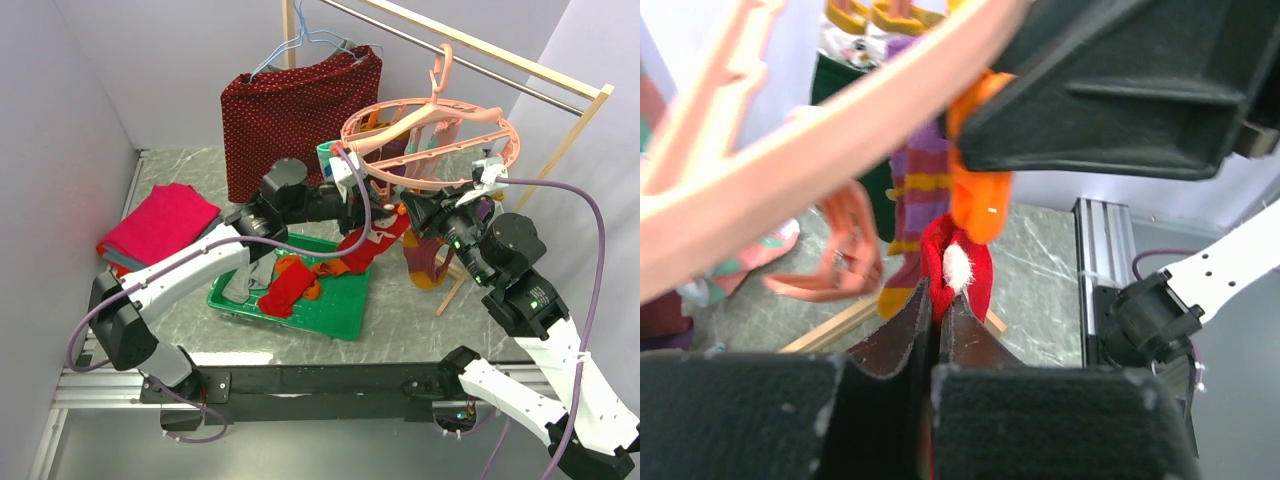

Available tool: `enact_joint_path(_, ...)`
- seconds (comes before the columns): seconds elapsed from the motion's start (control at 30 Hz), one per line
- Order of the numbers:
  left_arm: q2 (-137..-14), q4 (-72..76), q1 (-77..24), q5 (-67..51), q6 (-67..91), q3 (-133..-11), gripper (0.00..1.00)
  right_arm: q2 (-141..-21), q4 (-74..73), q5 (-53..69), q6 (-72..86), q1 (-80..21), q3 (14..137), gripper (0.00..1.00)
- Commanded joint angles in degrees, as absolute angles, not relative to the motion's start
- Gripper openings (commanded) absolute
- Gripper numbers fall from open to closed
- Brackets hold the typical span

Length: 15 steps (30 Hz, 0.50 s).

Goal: Clip the socks to the hanger
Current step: Clamp the sock onto the hanger.

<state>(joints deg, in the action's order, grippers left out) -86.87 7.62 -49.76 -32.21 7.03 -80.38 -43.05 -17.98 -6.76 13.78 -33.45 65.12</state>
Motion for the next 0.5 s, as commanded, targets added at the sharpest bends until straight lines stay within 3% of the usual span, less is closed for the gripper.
enact_joint_path(0.0, -87.1, 11.7, -48.9, -34.5, 9.4, -83.1, 0.01, -42.2, -15.1, -5.8, 12.8, -33.3, 65.0, 0.0)
enact_joint_path(0.47, -86.7, 12.0, -47.9, -39.1, 10.5, -82.5, 0.01, -41.7, -14.7, -6.2, 12.2, -33.2, 64.5, 0.0)
